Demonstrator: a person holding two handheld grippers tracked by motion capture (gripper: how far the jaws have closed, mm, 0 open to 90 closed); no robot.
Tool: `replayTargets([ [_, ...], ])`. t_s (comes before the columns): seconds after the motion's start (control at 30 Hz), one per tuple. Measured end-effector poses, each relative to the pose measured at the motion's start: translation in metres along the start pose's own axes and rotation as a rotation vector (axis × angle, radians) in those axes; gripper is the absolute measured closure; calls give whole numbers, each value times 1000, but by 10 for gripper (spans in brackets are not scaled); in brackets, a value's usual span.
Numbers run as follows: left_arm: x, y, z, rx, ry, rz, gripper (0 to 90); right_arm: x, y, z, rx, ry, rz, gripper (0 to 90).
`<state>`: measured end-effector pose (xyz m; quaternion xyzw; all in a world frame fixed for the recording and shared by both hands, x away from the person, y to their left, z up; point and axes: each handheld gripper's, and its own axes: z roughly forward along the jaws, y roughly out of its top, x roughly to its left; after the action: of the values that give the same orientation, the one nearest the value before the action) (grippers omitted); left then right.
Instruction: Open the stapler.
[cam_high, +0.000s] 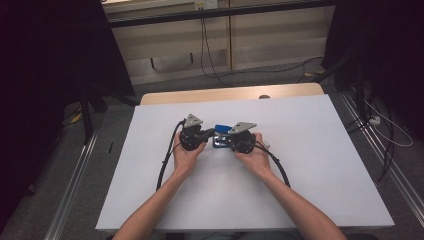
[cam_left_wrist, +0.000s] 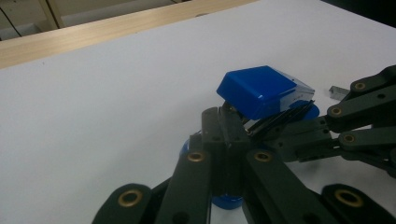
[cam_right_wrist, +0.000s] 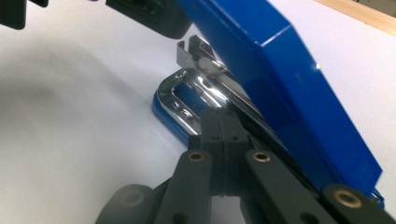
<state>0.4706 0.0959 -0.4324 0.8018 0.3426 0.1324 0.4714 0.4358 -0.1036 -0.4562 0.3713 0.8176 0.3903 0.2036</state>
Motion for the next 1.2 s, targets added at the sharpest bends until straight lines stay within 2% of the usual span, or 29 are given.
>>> replayTargets([
  [0.07,-1,1,-1,-9,-3,0,900,1,1,0,4,-8,-25,900],
  [0.23,-2,4,-1,-23,-5,-6,900,1,0,0,-1,-9,-12,900],
  [0.4,-1,3,0,-12,2,1,900,2,-1,0,-13,-13,0,900],
  [0.6,-2,4,0,-14,11,14,900,6,2,-2,-71,-20,22,900],
  [0.77,-2,5,-1,-20,1,6,900,9,5,-2,-123,-45,30,900],
  [0.83,-2,5,-1,-19,2,6,900,10,5,-1,-132,-48,33,900],
  [0.93,-3,5,-1,-18,6,10,900,13,5,2,-139,-57,9,900],
  [1.1,-2,5,-1,-23,0,4,900,12,6,3,-163,-77,32,900],
  [1.2,-1,5,0,-22,-3,4,900,12,6,3,-162,-82,28,900],
])
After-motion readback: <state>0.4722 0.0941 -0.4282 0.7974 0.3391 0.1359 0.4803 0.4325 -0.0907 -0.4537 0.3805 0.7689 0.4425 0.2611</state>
